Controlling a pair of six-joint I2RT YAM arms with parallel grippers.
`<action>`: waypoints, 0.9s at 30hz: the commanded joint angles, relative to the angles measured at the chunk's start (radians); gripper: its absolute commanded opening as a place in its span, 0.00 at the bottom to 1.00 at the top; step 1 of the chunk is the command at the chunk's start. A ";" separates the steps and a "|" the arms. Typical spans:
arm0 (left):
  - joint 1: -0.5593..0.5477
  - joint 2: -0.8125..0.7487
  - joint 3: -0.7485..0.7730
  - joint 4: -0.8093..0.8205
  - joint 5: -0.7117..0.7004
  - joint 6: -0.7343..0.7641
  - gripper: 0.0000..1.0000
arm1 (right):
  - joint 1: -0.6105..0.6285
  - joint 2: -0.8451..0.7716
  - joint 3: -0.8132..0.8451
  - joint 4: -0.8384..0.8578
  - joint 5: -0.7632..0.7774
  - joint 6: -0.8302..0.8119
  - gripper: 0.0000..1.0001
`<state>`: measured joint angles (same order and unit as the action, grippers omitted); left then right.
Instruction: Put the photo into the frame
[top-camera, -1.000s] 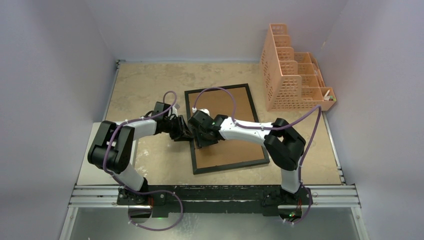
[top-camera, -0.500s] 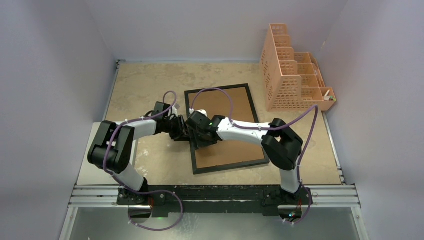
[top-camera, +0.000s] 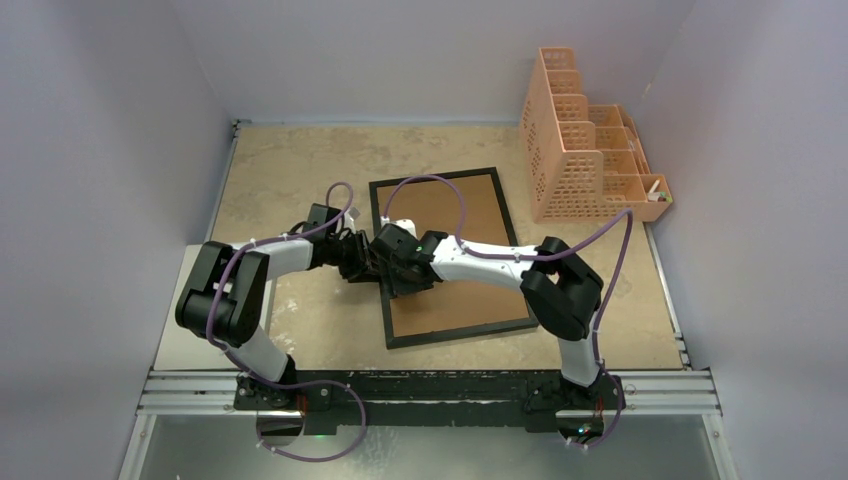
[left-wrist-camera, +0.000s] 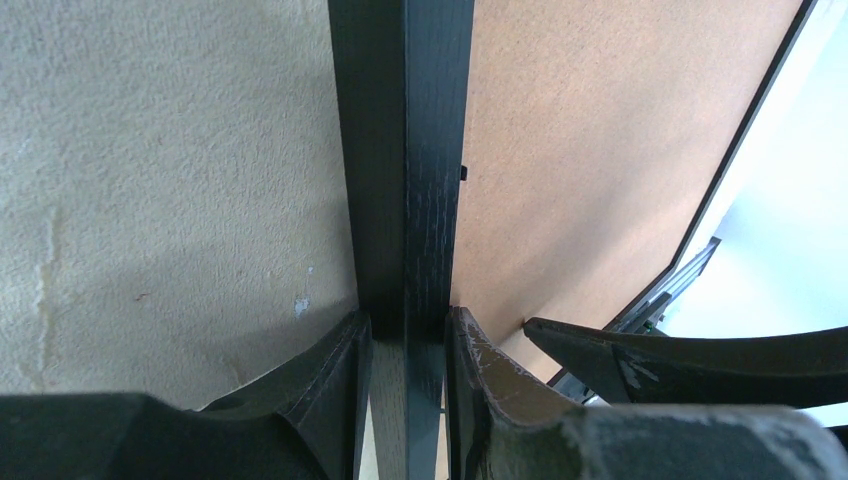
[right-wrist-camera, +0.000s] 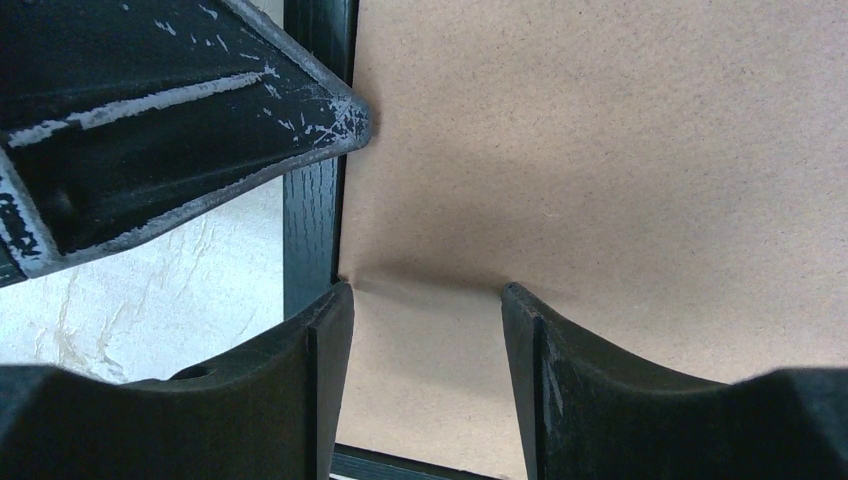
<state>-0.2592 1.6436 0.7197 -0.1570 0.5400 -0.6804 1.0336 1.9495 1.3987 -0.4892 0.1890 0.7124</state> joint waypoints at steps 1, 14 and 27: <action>0.000 0.086 -0.089 -0.188 -0.187 0.058 0.00 | 0.005 0.098 -0.034 -0.034 -0.014 0.038 0.59; 0.000 0.088 -0.089 -0.188 -0.187 0.059 0.00 | 0.005 0.105 -0.038 -0.028 -0.025 0.040 0.61; 0.000 0.088 -0.089 -0.187 -0.187 0.060 0.00 | 0.012 0.159 -0.001 -0.102 0.024 0.046 0.60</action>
<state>-0.2573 1.6459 0.7197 -0.1558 0.5449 -0.6804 1.0370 1.9846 1.4483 -0.5411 0.2077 0.7254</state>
